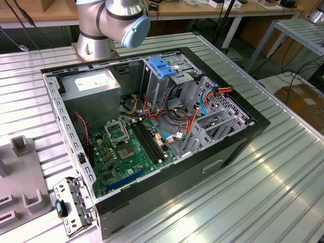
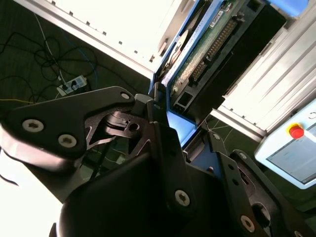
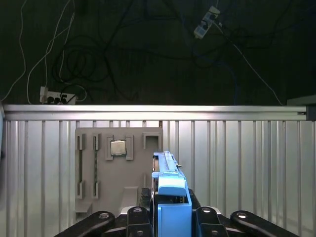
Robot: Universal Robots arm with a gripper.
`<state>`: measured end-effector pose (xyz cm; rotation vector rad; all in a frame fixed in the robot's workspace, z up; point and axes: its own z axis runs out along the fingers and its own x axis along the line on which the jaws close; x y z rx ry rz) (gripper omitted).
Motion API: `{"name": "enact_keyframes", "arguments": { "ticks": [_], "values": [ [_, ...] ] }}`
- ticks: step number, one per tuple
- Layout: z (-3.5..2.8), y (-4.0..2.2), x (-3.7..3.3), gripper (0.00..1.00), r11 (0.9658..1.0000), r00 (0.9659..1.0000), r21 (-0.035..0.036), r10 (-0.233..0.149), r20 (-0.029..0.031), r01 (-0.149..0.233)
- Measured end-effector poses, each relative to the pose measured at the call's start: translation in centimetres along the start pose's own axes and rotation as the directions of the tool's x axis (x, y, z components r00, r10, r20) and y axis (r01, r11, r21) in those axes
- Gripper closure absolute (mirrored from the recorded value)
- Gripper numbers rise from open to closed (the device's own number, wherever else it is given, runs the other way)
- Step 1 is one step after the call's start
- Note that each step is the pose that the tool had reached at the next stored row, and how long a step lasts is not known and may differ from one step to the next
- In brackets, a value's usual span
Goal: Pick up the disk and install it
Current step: 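Pick up the disk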
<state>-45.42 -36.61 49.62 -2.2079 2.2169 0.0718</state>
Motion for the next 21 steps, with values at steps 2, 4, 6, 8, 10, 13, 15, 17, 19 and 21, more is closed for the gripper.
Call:
{"name": "enact_keyframes", "arguments": {
  "ticks": [2,4,6,8,10,13,15,17,19,21],
  "values": [
    [-0.01,-0.19,0.0,0.63,1.0,1.0,-0.0001,0.0,0.0,0.0],
    [-0.01,-0.35,0.0,0.63,1.0,1.0,-0.0001,0.0,0.0,0.0],
    [-0.02,-0.5,-0.01,0.63,1.0,1.0,-0.0001,0.0,-0.0001,0.0],
    [-0.02,-0.66,0.0,0.63,1.0,1.0,-0.0001,0.0,0.0,0.0],
    [-0.02,-0.78,-0.01,0.63,1.0,1.0,-0.0001,0.0,0.0,0.0],
    [-0.03,-1.06,-0.01,0.63,1.0,1.0,-0.0001,0.0,0.0,0.0],
    [-0.03,-1.14,0.0,0.63,1.0,1.0,0.0,0.0,0.0,0.0],
    [-0.03,-1.2,-0.01,0.63,1.0,1.0,-0.0001,0.0,0.0,0.0],
    [-0.03,-1.26,0.0,0.63,1.0,1.0,-0.0001,0.0,-0.0001,0.0],
    [-0.03,-1.26,-0.01,0.63,1.0,1.0,-0.0001,0.0,0.0,0.0]
  ]
}}
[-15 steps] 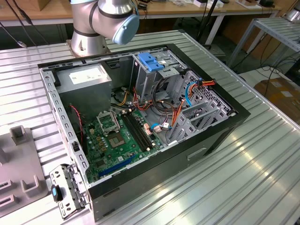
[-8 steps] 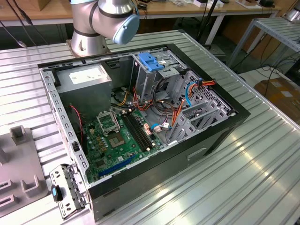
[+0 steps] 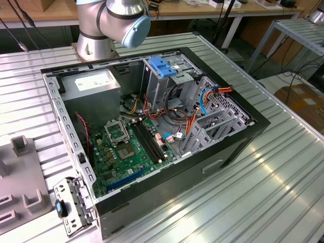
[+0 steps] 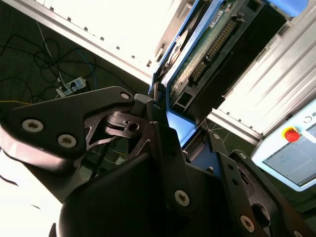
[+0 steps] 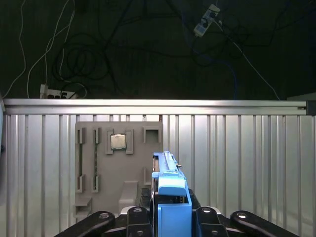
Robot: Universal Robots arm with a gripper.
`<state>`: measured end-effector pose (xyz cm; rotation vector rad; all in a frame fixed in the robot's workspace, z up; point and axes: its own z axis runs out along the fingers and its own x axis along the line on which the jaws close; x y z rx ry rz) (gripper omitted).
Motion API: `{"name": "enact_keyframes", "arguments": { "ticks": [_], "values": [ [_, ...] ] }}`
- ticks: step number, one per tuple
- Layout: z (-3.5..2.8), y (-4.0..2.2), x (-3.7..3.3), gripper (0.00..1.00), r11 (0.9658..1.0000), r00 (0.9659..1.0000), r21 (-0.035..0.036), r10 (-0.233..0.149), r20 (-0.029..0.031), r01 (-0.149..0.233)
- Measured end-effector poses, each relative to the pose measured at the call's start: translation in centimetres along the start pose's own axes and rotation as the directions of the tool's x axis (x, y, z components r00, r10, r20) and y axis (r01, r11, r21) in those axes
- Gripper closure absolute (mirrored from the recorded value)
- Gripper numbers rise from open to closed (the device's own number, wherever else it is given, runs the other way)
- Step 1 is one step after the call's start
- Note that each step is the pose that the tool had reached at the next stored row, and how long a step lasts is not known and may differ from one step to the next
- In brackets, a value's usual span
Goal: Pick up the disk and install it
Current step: 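Pick up the disk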
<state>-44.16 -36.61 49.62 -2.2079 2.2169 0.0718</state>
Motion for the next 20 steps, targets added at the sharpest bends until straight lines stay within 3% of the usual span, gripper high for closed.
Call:
{"name": "enact_keyframes", "arguments": {
  "ticks": [8,20],
  "values": [
    [0.0,-0.09,0.0,0.63,1.0,1.0,0.0,0.0,0.0,0.0],
    [-0.03,-1.18,-0.01,0.63,1.0,1.0,0.0,0.0,0.0,0.0]
  ]
}}
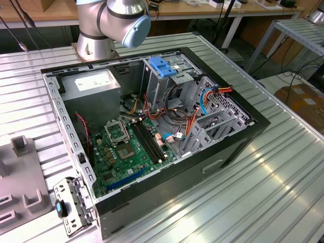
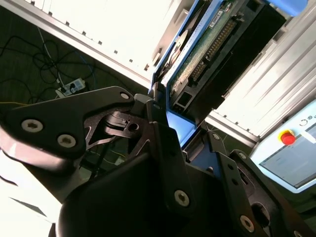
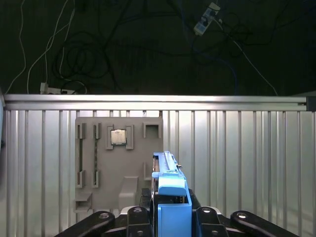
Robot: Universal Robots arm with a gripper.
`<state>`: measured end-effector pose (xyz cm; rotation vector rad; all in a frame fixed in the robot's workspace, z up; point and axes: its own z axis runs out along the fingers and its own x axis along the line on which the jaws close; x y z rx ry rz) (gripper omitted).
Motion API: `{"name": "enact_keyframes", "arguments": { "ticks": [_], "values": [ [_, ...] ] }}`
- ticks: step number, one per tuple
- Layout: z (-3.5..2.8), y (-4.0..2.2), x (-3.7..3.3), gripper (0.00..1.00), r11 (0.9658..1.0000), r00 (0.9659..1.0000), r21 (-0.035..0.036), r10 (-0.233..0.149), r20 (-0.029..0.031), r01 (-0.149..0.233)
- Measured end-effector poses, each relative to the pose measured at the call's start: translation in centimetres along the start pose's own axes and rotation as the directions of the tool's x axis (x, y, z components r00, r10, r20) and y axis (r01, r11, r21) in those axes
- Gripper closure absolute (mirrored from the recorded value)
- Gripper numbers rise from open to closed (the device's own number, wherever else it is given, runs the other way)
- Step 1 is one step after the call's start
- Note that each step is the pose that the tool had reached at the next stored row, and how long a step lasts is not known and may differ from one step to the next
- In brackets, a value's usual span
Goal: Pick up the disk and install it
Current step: 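Pick up the disk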
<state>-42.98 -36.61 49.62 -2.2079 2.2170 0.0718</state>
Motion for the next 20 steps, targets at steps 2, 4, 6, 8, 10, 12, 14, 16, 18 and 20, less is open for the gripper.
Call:
{"name": "enact_keyframes", "arguments": {
  "ticks": [2,4,6,8,10,12,14,16,18,20],
  "values": [
    [0.0,-0.17,0.0,0.63,1.0,1.0,0.0001,0.0,0.0001,0.0],
    [0.0,-0.28,0.0,0.63,1.0,1.0,0.0,0.0,0.0,0.0],
    [-0.01,-0.39,0.0,0.63,1.0,1.0,0.0,0.0,0.0,0.0],
    [0.0,-0.49,0.0,0.63,1.0,1.0,0.0001,0.0,0.0001,0.0],
    [-0.01,-0.64,0.0,0.63,1.0,1.0,0.0,0.0,0.0,0.0],
    [-0.02,-0.89,0.0,0.63,1.0,1.0,0.0,0.0,0.0,0.0],
    [-0.02,-1.09,0.0,0.63,1.0,1.0,0.0001,0.0,0.0001,0.0],
    [-0.02,-1.26,0.0,0.63,1.0,1.0,0.0001,0.0,0.0,0.0],
    [-0.03,-1.39,-0.01,0.63,1.0,1.0,0.0,0.0,0.0,0.0],
    [-0.03,-1.54,-0.01,0.63,1.0,1.0,0.0,0.0,0.0,0.0]
  ]
}}
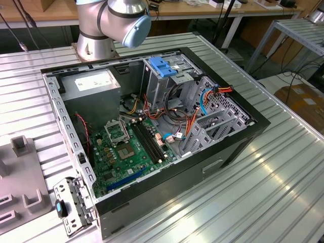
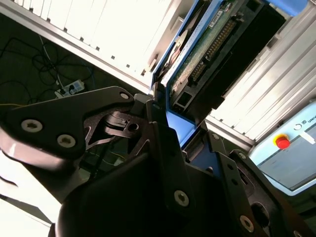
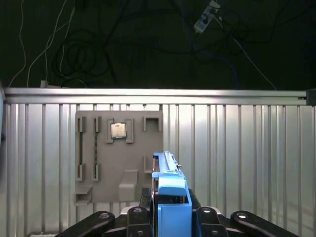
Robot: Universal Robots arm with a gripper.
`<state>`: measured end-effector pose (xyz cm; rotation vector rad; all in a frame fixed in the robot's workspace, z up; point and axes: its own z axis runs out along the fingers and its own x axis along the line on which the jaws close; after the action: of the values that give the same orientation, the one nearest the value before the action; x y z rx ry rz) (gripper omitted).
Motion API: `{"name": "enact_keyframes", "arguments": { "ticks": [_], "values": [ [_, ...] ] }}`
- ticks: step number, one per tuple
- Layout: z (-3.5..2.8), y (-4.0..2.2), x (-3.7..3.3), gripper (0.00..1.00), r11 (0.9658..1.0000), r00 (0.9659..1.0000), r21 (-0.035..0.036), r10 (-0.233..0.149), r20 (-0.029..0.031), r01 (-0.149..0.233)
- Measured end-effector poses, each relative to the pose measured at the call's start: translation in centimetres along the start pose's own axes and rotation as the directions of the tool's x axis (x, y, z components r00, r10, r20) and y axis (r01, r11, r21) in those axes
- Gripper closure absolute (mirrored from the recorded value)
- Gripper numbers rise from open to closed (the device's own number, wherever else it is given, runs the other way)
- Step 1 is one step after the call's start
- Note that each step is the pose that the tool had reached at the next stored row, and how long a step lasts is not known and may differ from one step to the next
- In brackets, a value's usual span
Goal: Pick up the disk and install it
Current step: 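Pick up the disk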
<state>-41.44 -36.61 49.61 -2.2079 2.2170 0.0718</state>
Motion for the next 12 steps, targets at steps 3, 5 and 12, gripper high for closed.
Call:
{"name": "enact_keyframes", "arguments": {
  "ticks": [3,5,12],
  "values": [
    [-0.01,-0.21,0.0,0.63,1.0,1.0,0.0,0.0,0.0,0.0],
    [-0.01,-0.4,0.0,0.63,1.0,1.0,0.0,0.0,0.0,0.0],
    [-0.02,-1.09,0.0,0.63,1.0,1.0,0.0,0.0,0.0,0.0]
  ]
}}
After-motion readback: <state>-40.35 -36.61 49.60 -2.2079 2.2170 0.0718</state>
